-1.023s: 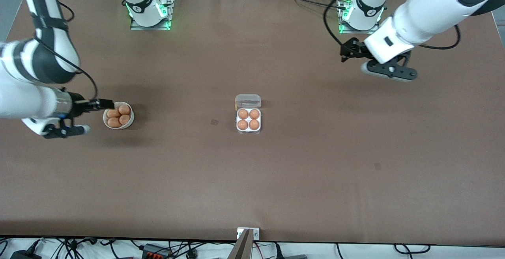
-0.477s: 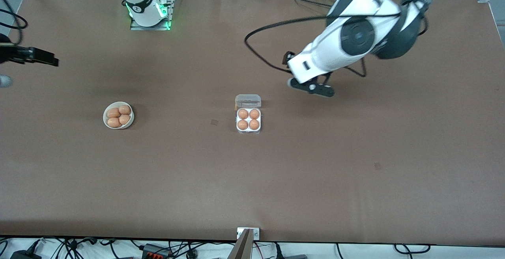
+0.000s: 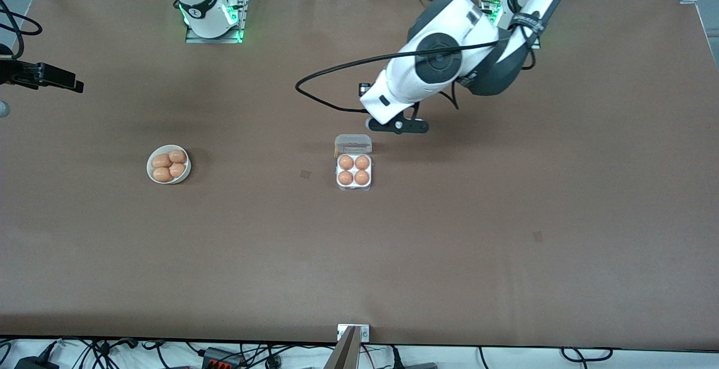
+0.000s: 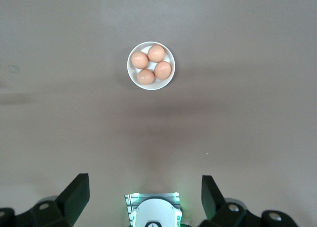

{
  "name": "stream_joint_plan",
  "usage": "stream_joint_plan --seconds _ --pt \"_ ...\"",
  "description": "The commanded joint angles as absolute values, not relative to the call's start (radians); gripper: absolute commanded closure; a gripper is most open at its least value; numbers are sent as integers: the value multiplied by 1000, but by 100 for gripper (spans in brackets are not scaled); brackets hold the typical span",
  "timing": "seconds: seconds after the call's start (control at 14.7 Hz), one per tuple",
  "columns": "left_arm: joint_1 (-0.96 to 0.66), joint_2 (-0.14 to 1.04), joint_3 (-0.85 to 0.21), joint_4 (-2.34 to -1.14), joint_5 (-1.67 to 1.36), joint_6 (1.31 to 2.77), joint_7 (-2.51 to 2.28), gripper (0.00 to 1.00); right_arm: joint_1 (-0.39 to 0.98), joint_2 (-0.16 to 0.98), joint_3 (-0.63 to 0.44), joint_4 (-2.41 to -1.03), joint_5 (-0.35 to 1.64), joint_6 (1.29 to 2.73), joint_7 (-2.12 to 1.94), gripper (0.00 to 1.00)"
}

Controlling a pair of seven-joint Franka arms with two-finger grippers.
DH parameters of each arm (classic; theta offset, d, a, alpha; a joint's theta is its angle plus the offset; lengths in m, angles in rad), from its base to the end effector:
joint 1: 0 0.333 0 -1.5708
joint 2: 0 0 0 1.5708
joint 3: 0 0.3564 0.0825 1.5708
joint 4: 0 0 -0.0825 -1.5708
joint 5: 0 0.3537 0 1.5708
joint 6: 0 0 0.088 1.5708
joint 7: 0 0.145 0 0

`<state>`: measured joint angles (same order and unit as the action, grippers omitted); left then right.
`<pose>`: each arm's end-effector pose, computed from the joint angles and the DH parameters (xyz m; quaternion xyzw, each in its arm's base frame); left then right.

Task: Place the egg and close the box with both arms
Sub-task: 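Move the left gripper over the open lid of the egg box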

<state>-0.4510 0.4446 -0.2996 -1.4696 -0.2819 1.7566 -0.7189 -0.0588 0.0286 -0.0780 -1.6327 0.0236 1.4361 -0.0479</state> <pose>0.4751 -0.4481 0.4406 0.9771 0.0291 -0.1847 0.1019 0.5016 -0.0648 0.5762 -0.9926 0.0440 0.1108 0.0210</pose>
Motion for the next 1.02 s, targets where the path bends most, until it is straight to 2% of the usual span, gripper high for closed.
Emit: stream_joint_plan --seconds 0.0,0.27,0.48,0.95 --pt "-500 515 -296 -1439 -296 1766 -790 99 28 -52 -164 -1756 37 1517 -41 0" --pt "-535 589 -293 -1439 -287 1856 -784 99 18 -52 -163 -1760 26 1679 -60 0" --pt "-571 638 -285 -1437 -284 1931 -775 99 15 -58 -160 -1755 26 1596 -45 0" --pt "-588 713 -284 -1434 -227 1986 -769 99 2 -40 -98 -1709 21 1591 -46 0"
